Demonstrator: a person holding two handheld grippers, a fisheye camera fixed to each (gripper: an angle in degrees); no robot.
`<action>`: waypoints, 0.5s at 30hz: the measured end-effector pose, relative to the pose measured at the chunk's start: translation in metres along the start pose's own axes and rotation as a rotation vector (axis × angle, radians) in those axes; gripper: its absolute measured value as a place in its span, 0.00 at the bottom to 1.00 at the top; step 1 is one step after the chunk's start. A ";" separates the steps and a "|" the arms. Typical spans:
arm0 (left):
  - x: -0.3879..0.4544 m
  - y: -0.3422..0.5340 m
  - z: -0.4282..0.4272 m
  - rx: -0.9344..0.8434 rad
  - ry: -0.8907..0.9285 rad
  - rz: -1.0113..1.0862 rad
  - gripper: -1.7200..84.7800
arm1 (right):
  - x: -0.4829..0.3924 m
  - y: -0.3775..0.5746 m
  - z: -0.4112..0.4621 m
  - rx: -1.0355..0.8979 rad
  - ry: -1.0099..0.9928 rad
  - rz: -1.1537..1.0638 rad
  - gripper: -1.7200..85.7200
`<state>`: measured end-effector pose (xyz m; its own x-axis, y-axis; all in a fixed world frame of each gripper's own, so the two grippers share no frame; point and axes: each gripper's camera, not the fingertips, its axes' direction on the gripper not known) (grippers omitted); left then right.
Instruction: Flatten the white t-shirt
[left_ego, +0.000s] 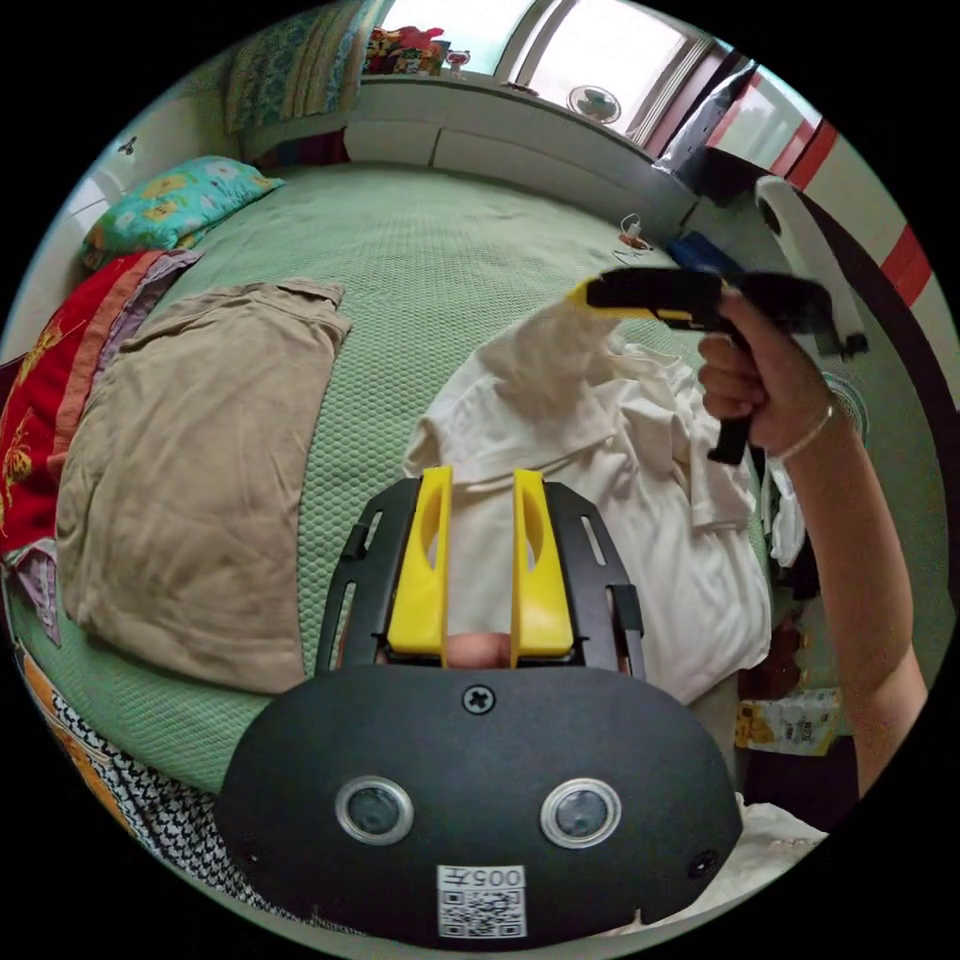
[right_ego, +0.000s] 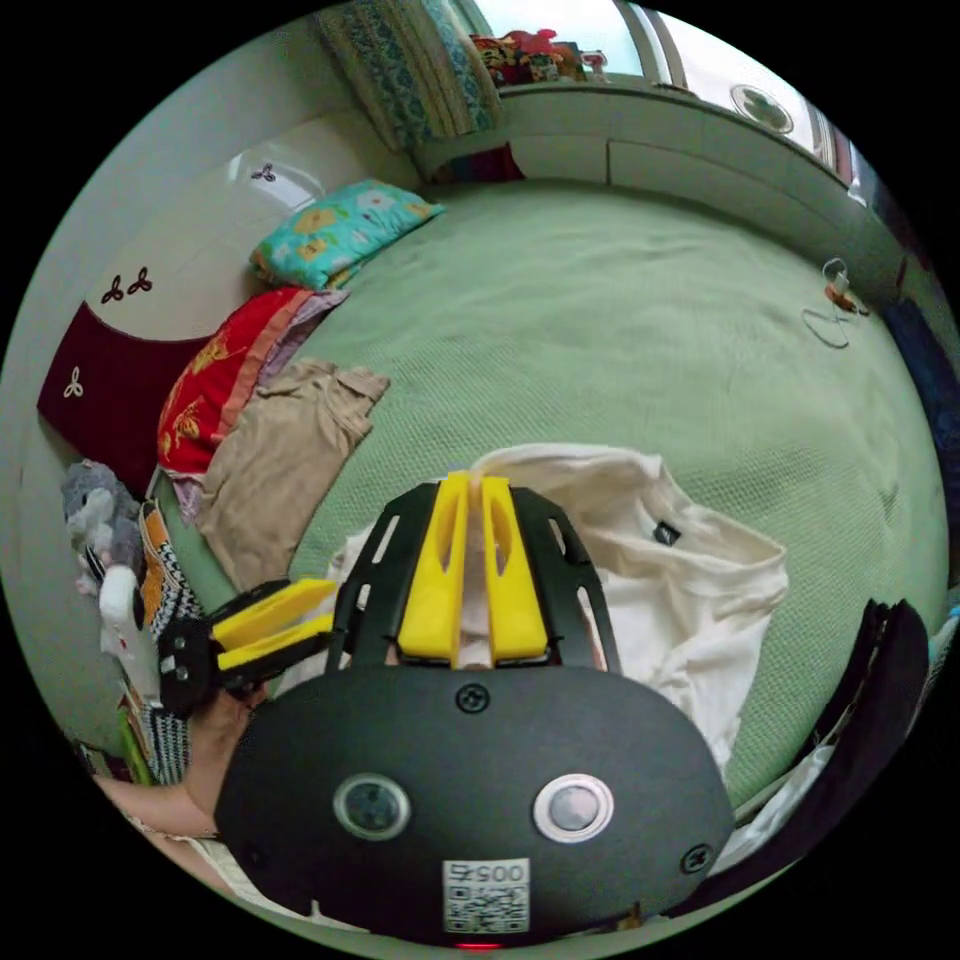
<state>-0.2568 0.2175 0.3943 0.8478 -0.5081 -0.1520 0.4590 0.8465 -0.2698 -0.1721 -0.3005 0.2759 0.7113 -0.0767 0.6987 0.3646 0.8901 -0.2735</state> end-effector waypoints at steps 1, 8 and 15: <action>-0.004 0.000 -0.001 0.003 -0.007 -0.001 0.14 | -0.002 -0.009 0.001 0.006 -0.004 0.012 0.01; -0.033 -0.002 -0.010 0.031 0.016 -0.058 0.13 | -0.008 -0.102 0.053 -0.054 -0.004 0.244 0.02; -0.042 -0.003 -0.013 0.040 0.021 -0.048 0.13 | -0.018 -0.113 0.086 -0.157 -0.038 0.182 0.12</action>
<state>-0.2974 0.2341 0.3889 0.8193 -0.5507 -0.1598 0.5091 0.8268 -0.2391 -0.2780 -0.3610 0.3509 0.7519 0.0985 0.6519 0.3231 0.8068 -0.4946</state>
